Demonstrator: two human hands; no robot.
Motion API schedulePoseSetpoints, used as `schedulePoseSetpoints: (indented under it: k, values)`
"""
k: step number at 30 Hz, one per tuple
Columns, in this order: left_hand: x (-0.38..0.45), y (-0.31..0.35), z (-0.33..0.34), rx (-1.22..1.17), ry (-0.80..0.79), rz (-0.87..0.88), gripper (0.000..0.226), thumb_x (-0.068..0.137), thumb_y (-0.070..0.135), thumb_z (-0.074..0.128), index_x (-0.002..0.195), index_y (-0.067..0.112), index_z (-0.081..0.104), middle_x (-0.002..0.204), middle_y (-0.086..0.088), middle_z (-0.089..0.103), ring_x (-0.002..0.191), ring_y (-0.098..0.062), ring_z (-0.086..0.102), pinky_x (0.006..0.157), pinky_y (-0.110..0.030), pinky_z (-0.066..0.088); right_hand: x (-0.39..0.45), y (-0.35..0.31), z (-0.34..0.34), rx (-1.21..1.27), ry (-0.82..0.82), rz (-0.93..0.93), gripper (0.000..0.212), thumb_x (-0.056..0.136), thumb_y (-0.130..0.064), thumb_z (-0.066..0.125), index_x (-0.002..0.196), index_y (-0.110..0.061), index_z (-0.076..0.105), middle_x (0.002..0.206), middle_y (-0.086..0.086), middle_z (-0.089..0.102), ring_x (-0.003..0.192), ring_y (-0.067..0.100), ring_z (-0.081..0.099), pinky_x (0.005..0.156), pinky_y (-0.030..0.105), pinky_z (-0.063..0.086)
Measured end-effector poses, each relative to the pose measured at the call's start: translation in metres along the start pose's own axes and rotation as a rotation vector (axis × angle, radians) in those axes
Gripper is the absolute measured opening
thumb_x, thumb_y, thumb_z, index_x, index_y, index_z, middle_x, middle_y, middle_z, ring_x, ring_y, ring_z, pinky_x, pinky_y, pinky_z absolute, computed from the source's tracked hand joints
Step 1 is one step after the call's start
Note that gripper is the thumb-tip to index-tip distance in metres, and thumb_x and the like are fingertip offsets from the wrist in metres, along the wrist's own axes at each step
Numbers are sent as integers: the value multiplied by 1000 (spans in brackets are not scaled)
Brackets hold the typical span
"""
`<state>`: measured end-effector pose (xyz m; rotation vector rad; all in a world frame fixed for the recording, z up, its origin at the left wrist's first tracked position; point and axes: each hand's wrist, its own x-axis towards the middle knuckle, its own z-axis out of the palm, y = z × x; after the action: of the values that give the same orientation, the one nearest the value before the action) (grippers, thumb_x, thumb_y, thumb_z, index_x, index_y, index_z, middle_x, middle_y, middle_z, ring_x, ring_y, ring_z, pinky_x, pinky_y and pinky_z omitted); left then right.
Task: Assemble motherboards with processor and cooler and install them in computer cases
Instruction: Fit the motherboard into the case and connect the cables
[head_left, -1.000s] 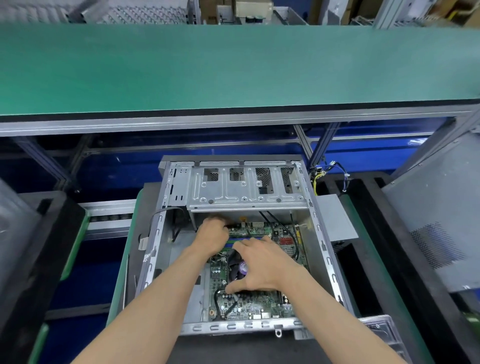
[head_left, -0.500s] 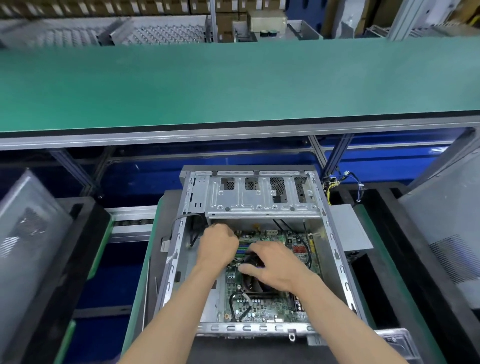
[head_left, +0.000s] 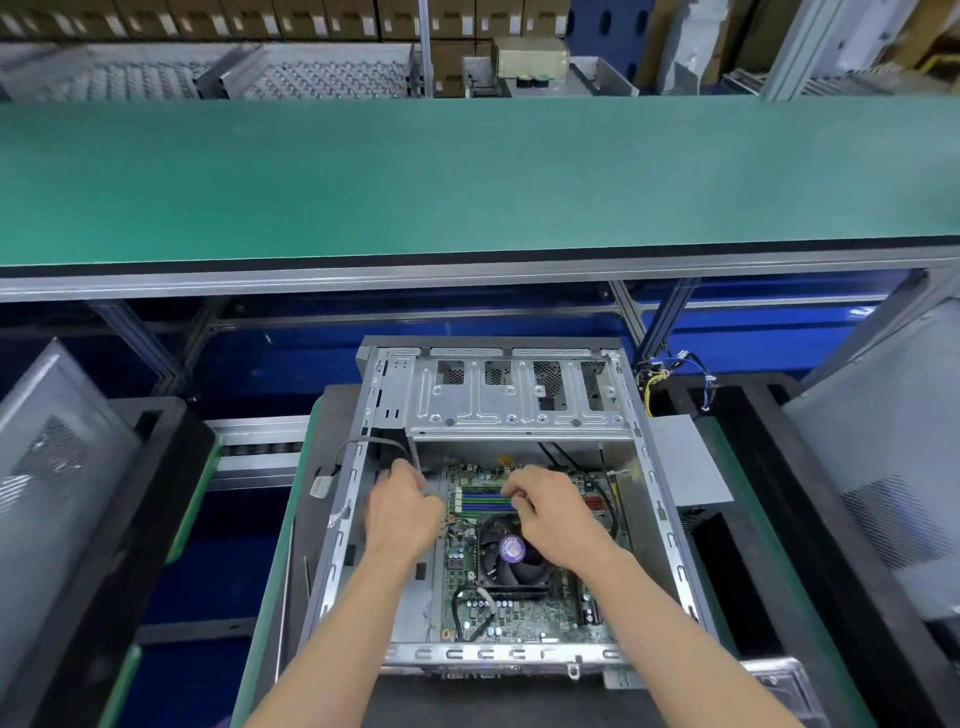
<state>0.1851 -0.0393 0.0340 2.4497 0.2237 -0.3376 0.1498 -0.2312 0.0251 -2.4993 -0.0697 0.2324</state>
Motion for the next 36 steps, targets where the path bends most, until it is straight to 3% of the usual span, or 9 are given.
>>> schedulePoseSetpoints:
  k: [5,9,15,18,22,25,28,32,36]
  values:
    - [-5,-7,-1,-51,109,59,16,87,16,62,85,20,47,81,-1,62,72,-14,58,55,-30,43,0,4,-6,91,106,78,26,90,8,60,106,-10,70,102,-2,54,89,10,52,81,14,40]
    - [-6,-4,-1,-85,225,176,17,92,26,61,95,27,44,72,7,63,65,-8,58,55,-28,42,0,6,-9,104,149,189,35,84,4,62,115,-11,66,114,-1,51,102,17,55,91,29,49]
    - [-23,4,19,354,-62,457,32,99,58,22,90,34,41,69,5,54,63,-21,52,61,-36,43,-1,4,-6,26,147,166,30,82,-2,61,110,-9,68,104,2,58,85,14,56,83,29,50]
    - [-22,2,18,368,-37,369,26,105,42,22,95,29,43,75,3,51,67,-23,53,61,-37,39,-1,6,-7,40,151,202,22,82,1,57,101,-9,66,98,2,58,87,19,57,73,22,46]
    - [-14,-12,9,602,-77,113,36,99,10,37,134,14,43,101,-7,62,91,-31,62,67,-38,41,-1,11,-9,39,155,271,33,87,5,51,112,-6,70,114,10,66,104,24,63,87,28,51]
    - [-18,-16,7,820,-300,-17,37,93,2,44,127,11,55,123,-9,63,112,-31,60,81,-40,45,0,14,-13,28,249,367,30,86,7,55,110,-5,69,119,11,61,98,24,60,80,25,42]
    - [-20,-15,9,815,-364,-40,32,90,9,45,119,11,59,117,-8,63,107,-29,60,86,-40,49,-2,16,-14,-7,271,467,26,89,2,57,114,-2,64,122,13,57,93,25,57,74,28,40]
    - [-23,-2,3,688,-144,85,11,79,27,50,83,19,56,73,5,48,65,-17,51,53,-25,33,-3,16,-14,-76,220,533,24,95,-7,55,118,-3,59,116,16,62,100,33,63,69,30,40]
    - [-14,9,-1,694,103,259,13,89,23,47,76,21,46,67,5,33,72,-23,51,56,-29,32,-4,18,-15,-72,185,598,18,99,-28,54,91,-12,56,94,9,58,78,29,53,63,32,39]
